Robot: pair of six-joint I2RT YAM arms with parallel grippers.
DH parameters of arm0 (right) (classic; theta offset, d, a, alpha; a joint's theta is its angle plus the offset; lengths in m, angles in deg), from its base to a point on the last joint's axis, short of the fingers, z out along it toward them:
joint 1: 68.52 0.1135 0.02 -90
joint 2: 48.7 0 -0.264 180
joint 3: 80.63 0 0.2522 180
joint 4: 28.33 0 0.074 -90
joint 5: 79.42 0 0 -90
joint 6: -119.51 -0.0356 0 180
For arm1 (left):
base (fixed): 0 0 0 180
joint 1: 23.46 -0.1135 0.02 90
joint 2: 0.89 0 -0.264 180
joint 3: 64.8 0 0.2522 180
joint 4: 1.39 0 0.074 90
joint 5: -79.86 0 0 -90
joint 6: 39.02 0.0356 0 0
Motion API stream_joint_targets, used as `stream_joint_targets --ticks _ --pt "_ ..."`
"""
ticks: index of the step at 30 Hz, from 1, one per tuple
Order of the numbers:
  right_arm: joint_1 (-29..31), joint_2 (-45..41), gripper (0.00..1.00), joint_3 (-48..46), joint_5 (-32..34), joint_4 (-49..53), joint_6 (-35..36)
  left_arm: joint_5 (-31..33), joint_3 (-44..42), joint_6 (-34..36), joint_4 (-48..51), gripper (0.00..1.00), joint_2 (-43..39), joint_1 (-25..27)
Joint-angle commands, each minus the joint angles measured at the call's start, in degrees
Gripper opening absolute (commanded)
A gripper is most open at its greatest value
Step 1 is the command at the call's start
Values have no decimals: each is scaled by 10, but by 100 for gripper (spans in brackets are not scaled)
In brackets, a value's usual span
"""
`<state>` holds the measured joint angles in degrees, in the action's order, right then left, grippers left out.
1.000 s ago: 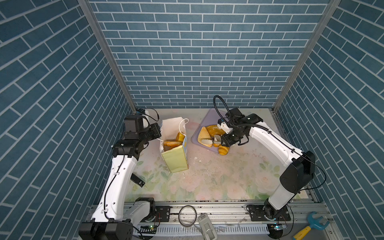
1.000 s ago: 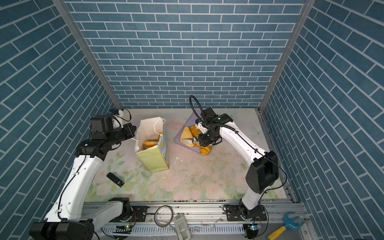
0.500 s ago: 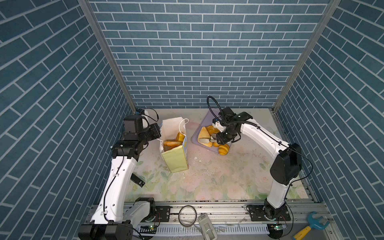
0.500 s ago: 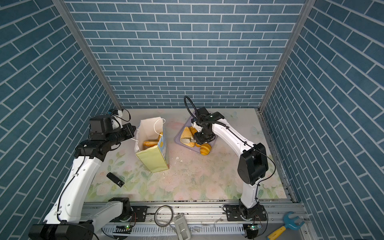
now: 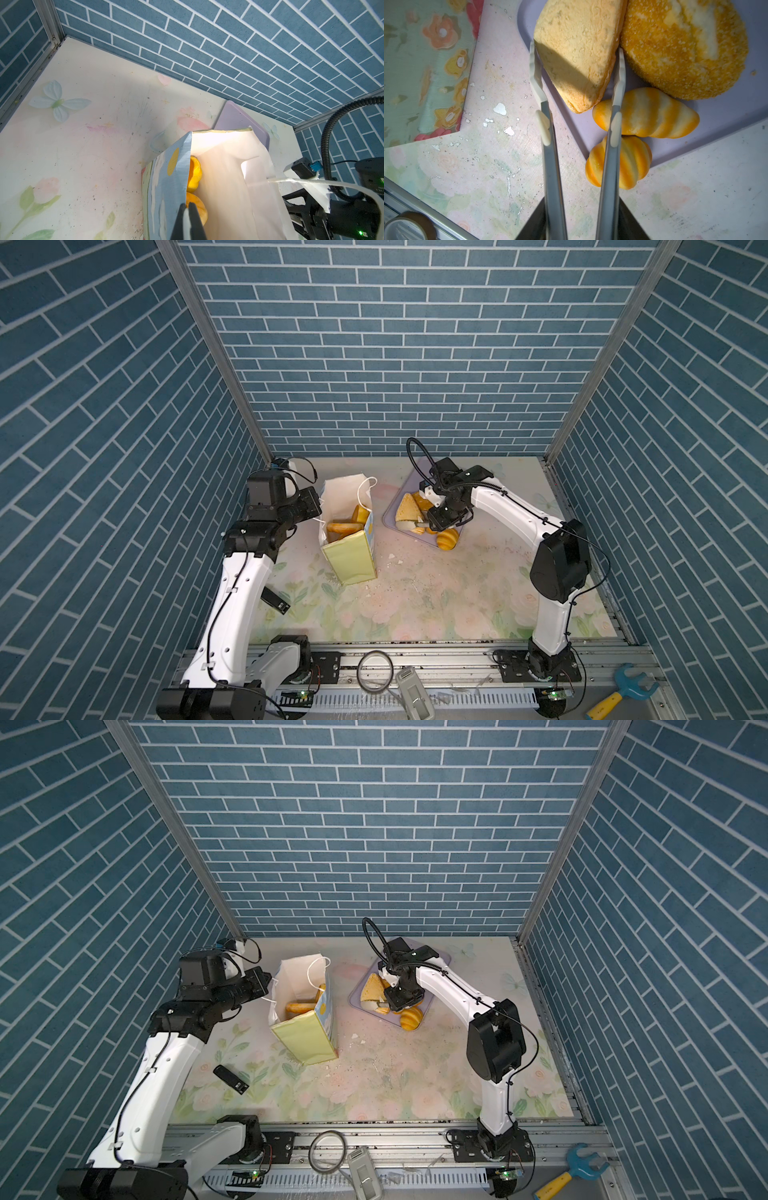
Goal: Place the fake bread into the paper bag
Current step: 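Lower the tongs and pinch the flat pale bun on the tray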
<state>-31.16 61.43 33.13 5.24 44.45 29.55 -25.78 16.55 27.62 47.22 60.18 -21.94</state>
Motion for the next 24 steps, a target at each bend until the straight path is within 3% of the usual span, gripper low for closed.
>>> stream_joint_targets --ticks 1,12,24 --pt "3 4 43 0 14 -11 3 4 5 4 3 3 -3 2" --pt "3 -35 31 -41 33 -24 -3 3 3 4 5 3 -5 2" --pt "5 -79 26 -67 33 -52 -20 -3 0 3 0 3 -5 2"
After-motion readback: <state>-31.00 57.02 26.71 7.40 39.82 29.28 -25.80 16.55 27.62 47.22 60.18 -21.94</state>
